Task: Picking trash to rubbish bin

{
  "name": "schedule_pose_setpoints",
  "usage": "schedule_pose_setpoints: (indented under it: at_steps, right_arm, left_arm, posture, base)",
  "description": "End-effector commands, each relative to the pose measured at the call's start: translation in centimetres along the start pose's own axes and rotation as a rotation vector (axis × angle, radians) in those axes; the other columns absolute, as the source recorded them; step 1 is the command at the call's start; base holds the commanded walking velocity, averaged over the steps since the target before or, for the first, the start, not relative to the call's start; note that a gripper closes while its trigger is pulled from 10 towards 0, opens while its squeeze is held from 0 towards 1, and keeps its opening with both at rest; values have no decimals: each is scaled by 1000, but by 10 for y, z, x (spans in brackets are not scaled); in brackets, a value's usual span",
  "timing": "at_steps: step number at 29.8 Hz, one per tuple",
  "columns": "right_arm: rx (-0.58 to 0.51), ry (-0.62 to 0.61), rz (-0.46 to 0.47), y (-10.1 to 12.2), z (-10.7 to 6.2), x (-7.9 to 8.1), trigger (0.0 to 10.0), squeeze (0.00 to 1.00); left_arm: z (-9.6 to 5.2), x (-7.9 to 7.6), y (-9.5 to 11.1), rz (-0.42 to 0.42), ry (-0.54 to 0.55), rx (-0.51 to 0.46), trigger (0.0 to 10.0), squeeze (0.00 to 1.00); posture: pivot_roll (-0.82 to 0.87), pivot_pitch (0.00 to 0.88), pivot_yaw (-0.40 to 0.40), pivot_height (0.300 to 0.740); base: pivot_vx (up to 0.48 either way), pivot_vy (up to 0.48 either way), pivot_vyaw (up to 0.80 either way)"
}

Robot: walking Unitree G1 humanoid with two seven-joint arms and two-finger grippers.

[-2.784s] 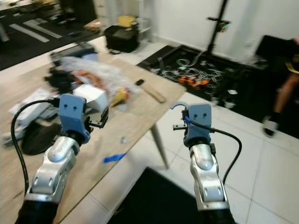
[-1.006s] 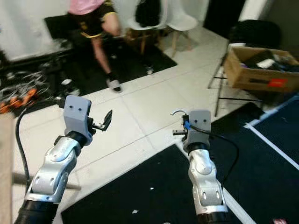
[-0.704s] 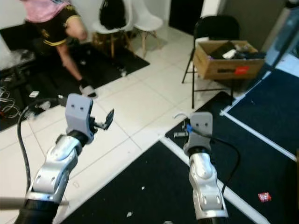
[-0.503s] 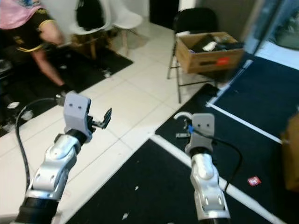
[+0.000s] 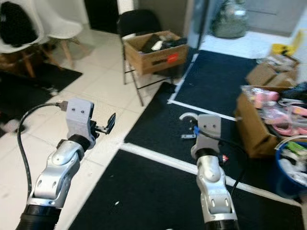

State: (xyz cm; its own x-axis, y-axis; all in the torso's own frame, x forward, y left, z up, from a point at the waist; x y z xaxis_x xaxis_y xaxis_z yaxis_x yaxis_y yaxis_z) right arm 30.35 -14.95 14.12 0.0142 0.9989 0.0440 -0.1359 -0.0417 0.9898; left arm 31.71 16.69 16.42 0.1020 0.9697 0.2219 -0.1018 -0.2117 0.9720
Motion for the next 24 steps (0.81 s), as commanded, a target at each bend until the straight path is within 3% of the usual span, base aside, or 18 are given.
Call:
schedule_pose_setpoints:
  at_steps: [1, 10, 15, 24]
  right_arm:
    - [30, 7, 5, -8, -3, 1, 10000, 0]
    - [40, 30, 1, -9, -1, 4, 10000, 0]
    - [158, 106, -12, -29, -4, 12, 10000, 0]
    - [186, 94, -31, -38, -8, 12, 10000, 0]
  left_arm:
    - [-3, -1, -8, -10, 2, 26, 10000, 0]
    - [-6, 1, -11, -10, 24, 31, 10000, 0]
    - [-5, 5, -14, 19, 51, 53, 10000, 0]
    - [-10, 6, -23, -10, 68, 81, 10000, 0]
  posture:
    - [-42, 102, 33, 740]
    - [-44, 99, 34, 740]
    - [-38, 94, 35, 740]
    - [-42, 97, 32, 740]
  base:
    - [0, 0, -800]
    - [0, 0, -800]
    - [0, 0, 0]
    - [237, 0, 0]
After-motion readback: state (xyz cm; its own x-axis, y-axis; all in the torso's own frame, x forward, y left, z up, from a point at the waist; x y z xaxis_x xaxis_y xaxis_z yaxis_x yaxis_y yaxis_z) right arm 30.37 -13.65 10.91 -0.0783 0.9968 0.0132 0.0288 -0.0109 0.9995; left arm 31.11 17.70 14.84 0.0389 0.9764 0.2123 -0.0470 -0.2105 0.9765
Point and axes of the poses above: a point about 5 cm out from each wrist's last joint towards the gripper, its own z axis pointing out of the wrist towards the gripper, its own y axis along the axis of the wrist's last joint, x = y × z, the point moved 1 cm from there along z, pointing out of the wrist towards the gripper, and after that the axes turned 6 degrees about z, right-handed, at the moved point
